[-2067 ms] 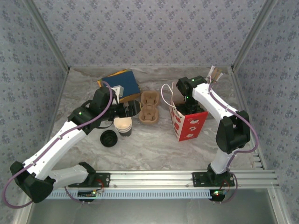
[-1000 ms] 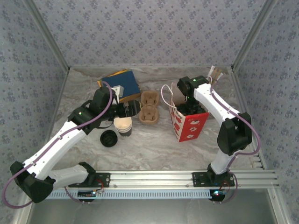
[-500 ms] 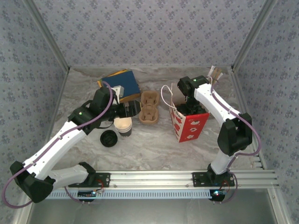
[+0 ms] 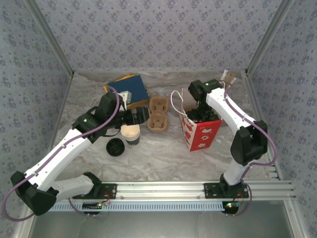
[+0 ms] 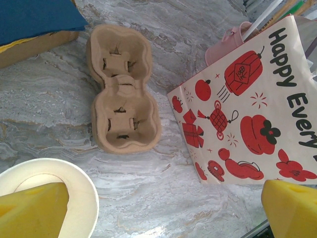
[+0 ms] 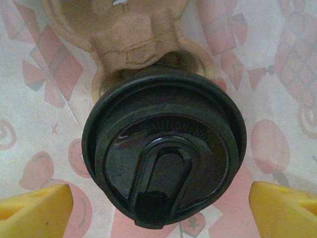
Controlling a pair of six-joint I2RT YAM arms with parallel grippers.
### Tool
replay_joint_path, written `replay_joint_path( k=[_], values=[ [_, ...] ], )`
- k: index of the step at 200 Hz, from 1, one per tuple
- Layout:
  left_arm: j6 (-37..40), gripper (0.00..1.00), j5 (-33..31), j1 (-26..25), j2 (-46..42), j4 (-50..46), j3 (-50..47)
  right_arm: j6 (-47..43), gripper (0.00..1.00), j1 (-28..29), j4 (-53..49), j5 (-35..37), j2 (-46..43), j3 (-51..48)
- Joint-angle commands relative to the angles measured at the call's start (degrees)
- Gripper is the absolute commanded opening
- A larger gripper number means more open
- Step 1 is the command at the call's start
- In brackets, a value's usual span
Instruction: Pack the takeout coffee
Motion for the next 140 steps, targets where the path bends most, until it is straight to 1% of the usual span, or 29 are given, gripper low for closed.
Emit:
replay_joint_path(
  k=[1, 14, 18, 24, 140],
  values=[
    [-0.1, 1.0, -0.2, -0.5, -1.1, 1.0, 0.2, 1.1, 0.94, 0.2, -2.6, 0.2, -1.3, 1.7],
    [-0.1, 1.0, -0.2, -0.4, -1.1, 1.0, 0.2, 1.1, 0.95, 0.3, -2.7, 0.3, -1.4, 2.0],
    [-0.1, 1.0, -0.1, -0.5, -1.1, 1.0, 0.2, 1.1, 0.98, 0.3, -2.8, 0.3, -1.4, 2.0],
    [-0.1, 1.0, -0.2, -0.4, -1.1, 1.0, 0.2, 1.1, 0.99, 0.3, -2.9, 0.3, -1.4, 2.1],
    [-0.2, 1.0, -0.1, -0.4, -0.9, 1.0, 0.2, 1.0, 1.0, 0.3, -3.7, 0.3, -1.8, 3.2]
  ],
)
